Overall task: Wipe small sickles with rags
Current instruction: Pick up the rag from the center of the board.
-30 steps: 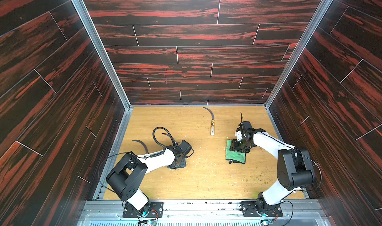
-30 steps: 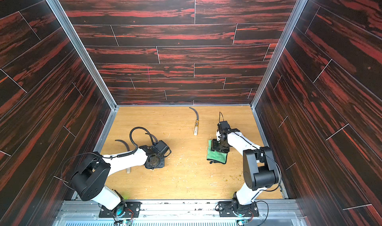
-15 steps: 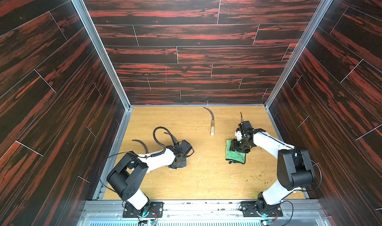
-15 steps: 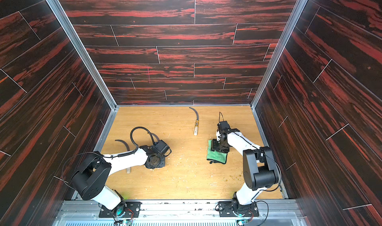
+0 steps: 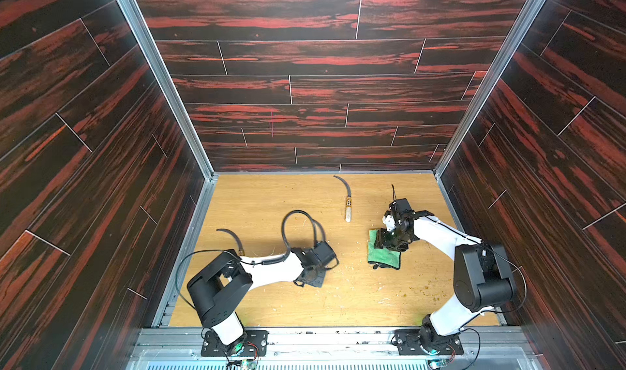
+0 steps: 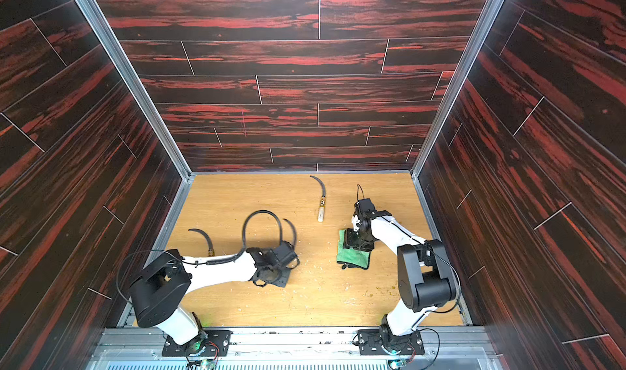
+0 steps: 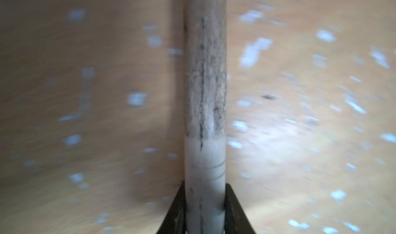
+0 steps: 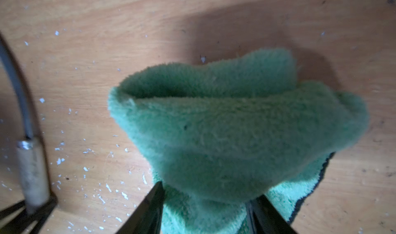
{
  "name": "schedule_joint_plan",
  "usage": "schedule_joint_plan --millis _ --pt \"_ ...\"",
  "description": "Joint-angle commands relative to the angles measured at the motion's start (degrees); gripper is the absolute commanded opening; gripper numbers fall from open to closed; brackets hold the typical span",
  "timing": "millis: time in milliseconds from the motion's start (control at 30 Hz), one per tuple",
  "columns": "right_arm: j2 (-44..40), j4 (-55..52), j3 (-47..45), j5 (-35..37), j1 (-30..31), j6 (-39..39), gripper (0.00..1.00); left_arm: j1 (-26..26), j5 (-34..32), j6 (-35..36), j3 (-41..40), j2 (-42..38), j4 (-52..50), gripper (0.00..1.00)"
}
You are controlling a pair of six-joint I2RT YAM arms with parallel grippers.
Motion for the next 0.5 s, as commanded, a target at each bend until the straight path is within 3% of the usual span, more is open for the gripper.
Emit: schedule_joint_plan --millis 0,200,300,333,400,467 --pt "3.1 -2.37 1.02 -0.33 0.31 -0.6 0.62 -2.19 0.72 3.73 0.89 0.0 1.7 0.0" --pt "6.65 -2.15 2.34 0.07 0.31 -0.8 0.58 -7.95 2.5 9.0 1.11 0.49 3.4 0.0" --pt "7.74 -1.21 2.21 -1.32 0.32 -1.0 0.24 -9.19 3.36 10.55 1.43 1.51 4.48 0.0" --pt "7.31 -0.86 1.89 -1.79 0.33 -0.86 0.17 -9.25 3.4 10.91 1.61 1.96 4.75 0.0" --pt "4.78 -0.33 0.73 -2.79 0.32 -0.54 0.07 -9.38 2.88 11.38 1.91 2.91 5.25 0.0" --pt "1.2 -1.06 0.02 -3.04 0.36 -0.48 0.03 -9.37 2.15 11.75 1.89 3.33 6.1 0.0"
